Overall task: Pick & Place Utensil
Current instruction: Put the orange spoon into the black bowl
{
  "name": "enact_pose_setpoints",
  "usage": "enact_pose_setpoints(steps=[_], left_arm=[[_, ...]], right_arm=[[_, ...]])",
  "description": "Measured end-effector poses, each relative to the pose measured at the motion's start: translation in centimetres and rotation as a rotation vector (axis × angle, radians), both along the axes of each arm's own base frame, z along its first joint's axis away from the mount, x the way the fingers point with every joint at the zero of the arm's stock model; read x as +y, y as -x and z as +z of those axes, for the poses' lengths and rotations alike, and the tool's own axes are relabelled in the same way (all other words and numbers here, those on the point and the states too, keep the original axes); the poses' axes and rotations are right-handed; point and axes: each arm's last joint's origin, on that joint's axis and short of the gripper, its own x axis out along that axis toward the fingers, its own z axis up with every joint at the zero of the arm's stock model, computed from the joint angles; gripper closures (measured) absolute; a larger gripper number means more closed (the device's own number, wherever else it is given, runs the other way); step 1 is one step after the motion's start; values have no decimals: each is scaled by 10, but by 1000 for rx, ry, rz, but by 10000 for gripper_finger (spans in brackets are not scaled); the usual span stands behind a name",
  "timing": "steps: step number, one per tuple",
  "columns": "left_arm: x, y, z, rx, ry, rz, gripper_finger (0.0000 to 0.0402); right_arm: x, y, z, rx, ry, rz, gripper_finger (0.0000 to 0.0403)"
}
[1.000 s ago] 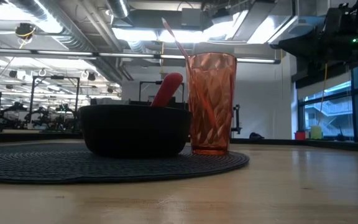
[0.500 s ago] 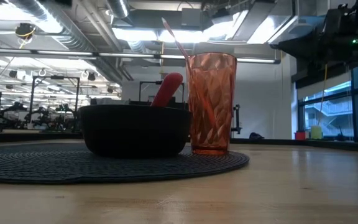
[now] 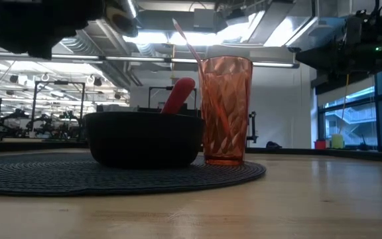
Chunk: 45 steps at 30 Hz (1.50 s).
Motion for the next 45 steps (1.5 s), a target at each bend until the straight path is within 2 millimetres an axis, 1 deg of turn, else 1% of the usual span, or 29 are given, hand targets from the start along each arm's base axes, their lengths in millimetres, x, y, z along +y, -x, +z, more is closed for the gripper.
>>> enact_pose_setpoints(steps=[4, 9, 16, 24, 29, 32, 38, 41, 45], left_arm=[[-6, -6, -11, 37, -25, -24, 399], [-8, -15, -32, 136, -40, -32, 399], [-9, -22, -45, 117, -64, -58, 399], [-7, -29, -66, 175, -135, 37, 399], [-6, -35, -76, 223, -139, 79, 399], [-6, -41, -78, 227, -148, 82, 399], [-7, -53, -75, 214, -163, 55, 399], [-9, -55, -72, 198, -145, -5, 399], [-13, -53, -62, 219, -51, -176, 399]], right_arm=[[0, 0, 0, 0, 0, 0, 382], [0, 0, 0, -2, -5, 0, 382], [0, 0, 0, -16, -28, 5, 382], [0, 0, 0, -14, -30, 5, 382], [0, 0, 0, -14, -30, 5, 382], [0, 0, 0, -15, -32, 5, 382], [0, 0, -2, -3, -56, 8, 382], [0, -1, -4, 13, -62, 8, 382], [0, -1, -4, 12, -79, 10, 382]])
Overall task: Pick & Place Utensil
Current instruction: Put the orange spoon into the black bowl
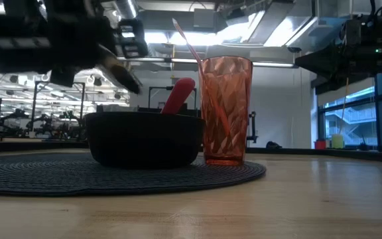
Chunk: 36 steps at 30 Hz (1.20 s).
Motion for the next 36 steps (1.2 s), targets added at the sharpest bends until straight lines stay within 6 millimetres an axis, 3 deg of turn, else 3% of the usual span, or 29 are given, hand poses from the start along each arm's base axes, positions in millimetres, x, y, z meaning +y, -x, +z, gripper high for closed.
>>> enact_pose_setpoints(steps=[6, 10, 17, 20, 26, 36], left_arm=[[-1, 11, 9, 10, 52, -246, 399], [19, 27, 6, -41, 32, -169, 399], [43, 63, 19, -277, 3, -97, 399], [50, 68, 26, -340, -35, -71, 399], [48, 64, 15, -253, -25, -47, 399], [28, 47, -4, -105, -20, -6, 399]], right_arm=[[0, 0, 0, 1, 1, 0, 382], [0, 0, 0, 1, 2, 0, 382], [0, 0, 0, 0, 0, 0, 382], [0, 0, 0, -1, -1, -1, 382], [0, 0, 0, -6, -8, 0, 382], [0, 0, 2, -22, -7, -19, 382]])
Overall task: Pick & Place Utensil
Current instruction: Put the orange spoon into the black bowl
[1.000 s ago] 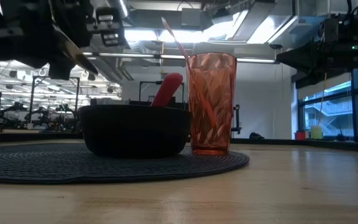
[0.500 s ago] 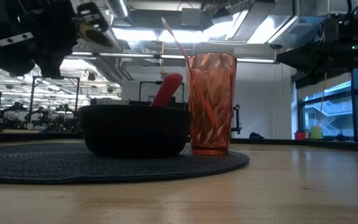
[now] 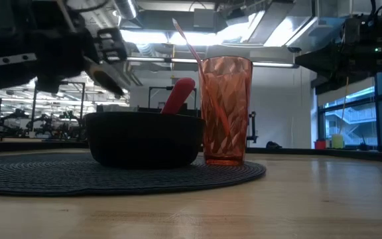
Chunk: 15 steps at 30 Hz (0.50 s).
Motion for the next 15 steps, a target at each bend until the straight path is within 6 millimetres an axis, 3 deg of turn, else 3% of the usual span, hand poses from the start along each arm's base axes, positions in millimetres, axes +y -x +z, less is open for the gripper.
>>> enact_pose_setpoints(steps=[9, 15], left_arm=[[-16, -44, -7, 105, -80, 88, 399], [-24, -59, -15, 213, -137, 182, 399]], right_arm=[[0, 0, 0, 0, 0, 0, 382], [0, 0, 0, 1, 0, 1, 382]])
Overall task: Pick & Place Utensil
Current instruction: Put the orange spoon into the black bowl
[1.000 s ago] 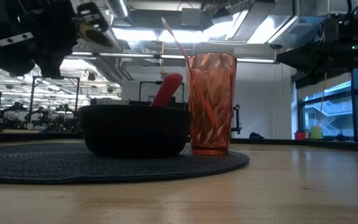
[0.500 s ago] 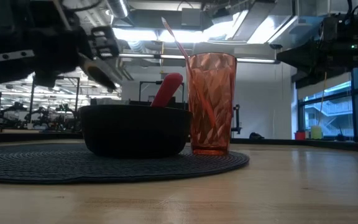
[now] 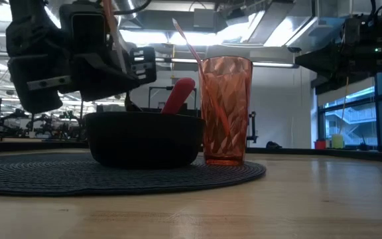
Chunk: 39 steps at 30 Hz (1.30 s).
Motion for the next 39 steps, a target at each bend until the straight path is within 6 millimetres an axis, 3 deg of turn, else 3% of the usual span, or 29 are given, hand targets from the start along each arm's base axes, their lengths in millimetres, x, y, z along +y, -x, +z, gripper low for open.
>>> enact_pose_setpoints(steps=[23, 39], left_arm=[[4, 0, -4, 117, 95, 77, 396], [5, 0, -3, 158, 163, 111, 336]], right_arm=[[0, 0, 0, 4, 7, -1, 382], [0, 0, 0, 4, 7, 1, 382]])
